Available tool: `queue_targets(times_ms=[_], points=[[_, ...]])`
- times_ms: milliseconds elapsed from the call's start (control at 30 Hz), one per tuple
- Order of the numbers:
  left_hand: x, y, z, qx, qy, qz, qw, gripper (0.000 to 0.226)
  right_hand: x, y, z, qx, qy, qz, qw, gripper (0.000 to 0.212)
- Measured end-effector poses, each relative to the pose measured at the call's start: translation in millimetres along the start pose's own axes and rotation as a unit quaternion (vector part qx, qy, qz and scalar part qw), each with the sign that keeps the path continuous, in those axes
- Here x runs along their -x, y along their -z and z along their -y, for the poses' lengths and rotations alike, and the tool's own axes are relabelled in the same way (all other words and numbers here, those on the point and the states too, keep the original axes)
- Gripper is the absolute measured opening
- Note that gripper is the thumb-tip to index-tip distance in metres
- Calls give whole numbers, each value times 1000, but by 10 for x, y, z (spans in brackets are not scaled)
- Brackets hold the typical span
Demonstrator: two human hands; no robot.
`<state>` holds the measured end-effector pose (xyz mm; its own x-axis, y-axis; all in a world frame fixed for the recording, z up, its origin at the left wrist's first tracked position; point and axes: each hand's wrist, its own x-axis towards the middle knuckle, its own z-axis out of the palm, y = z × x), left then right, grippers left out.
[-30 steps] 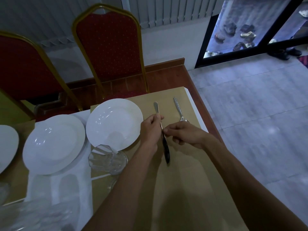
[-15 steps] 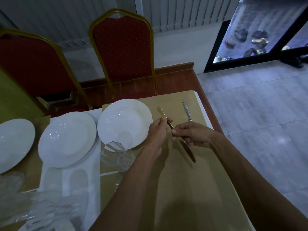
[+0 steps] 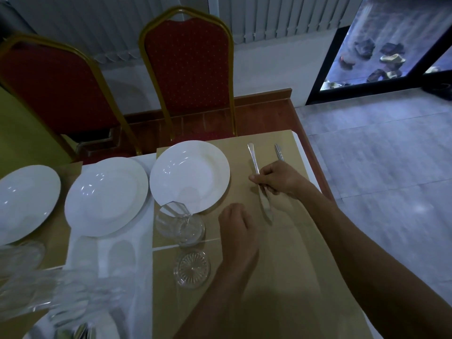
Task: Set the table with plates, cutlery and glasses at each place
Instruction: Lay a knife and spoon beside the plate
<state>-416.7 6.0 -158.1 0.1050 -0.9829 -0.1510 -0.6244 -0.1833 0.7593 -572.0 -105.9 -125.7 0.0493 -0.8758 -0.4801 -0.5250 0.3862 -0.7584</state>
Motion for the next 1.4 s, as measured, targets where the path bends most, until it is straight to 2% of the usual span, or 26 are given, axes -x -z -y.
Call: queue_targets(times_ms=[100, 167, 333, 433, 867, 1400], points=[[210, -206, 392, -119, -42, -15, 992, 50, -219, -165, 79, 95, 13, -54, 994, 42], [274, -255, 581, -194, -82, -6, 977, 54, -347, -267, 95, 132, 15, -65, 989, 37], [313, -217, 741, -255, -120, -7, 959, 55, -523, -450, 22, 143, -1, -46, 989, 30], [295, -222, 754, -252, -120, -12, 960, 55, -546, -482, 12, 168, 7, -49, 985, 31], [297, -220, 747, -259, -117, -20, 959, 58, -544, -528, -14, 152, 8, -75, 986, 38], [310, -235, 756, -263, -118, -38, 957, 57, -488, -621, -69, 170, 26, -127, 977, 31]])
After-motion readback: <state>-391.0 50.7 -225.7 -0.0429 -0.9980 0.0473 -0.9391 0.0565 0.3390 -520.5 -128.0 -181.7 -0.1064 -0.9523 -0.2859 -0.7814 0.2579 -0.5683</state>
